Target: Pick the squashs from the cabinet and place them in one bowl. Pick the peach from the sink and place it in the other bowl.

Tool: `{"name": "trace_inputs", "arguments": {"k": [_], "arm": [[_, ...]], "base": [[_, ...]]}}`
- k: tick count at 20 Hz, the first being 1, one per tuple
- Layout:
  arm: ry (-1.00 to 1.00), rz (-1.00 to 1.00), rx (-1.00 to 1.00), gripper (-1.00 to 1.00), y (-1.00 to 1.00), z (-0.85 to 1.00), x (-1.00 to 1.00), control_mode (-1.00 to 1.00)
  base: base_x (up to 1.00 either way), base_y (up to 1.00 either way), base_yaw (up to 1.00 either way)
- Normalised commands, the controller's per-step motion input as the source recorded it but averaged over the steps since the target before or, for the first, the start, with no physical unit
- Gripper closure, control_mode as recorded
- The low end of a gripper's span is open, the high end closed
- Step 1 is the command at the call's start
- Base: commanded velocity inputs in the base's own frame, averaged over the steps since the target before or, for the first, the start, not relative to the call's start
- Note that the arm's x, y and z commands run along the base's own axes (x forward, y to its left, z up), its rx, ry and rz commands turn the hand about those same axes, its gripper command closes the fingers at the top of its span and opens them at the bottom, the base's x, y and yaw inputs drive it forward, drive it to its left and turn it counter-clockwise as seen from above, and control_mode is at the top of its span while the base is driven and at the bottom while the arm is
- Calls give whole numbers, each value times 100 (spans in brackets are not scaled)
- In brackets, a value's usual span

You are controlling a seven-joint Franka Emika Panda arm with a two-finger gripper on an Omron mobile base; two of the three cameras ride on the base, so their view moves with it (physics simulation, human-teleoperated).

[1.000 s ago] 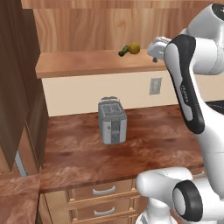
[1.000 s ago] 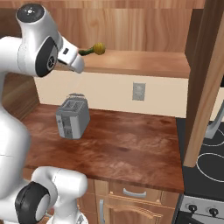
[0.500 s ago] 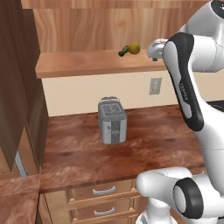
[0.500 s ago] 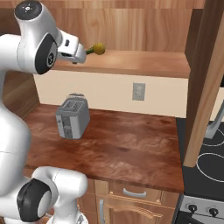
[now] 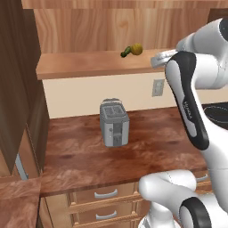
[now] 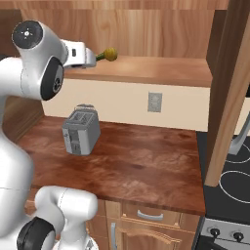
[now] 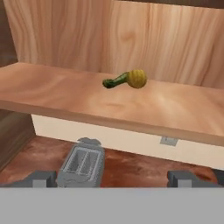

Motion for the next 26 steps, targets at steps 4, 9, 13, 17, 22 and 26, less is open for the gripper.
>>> {"name": "trace_inputs", "arguments": {"k": [4, 9, 13, 17, 22, 26], "arm": [[-2, 2, -1, -100, 0, 0, 0, -100], [0, 0, 0, -100, 0, 8, 11, -100], [0, 0, 0, -100, 0, 6, 26, -100], [0, 0, 0, -100, 0, 0, 39, -100], [0, -4, 0, -100, 0, 0, 44, -100], [0, -10, 0, -100, -3, 0, 49, -100]], "base": [[0, 0, 0], [0, 0, 0], [0, 0, 0], [0, 0, 0], [0, 0, 0], [0, 0, 0]]}}
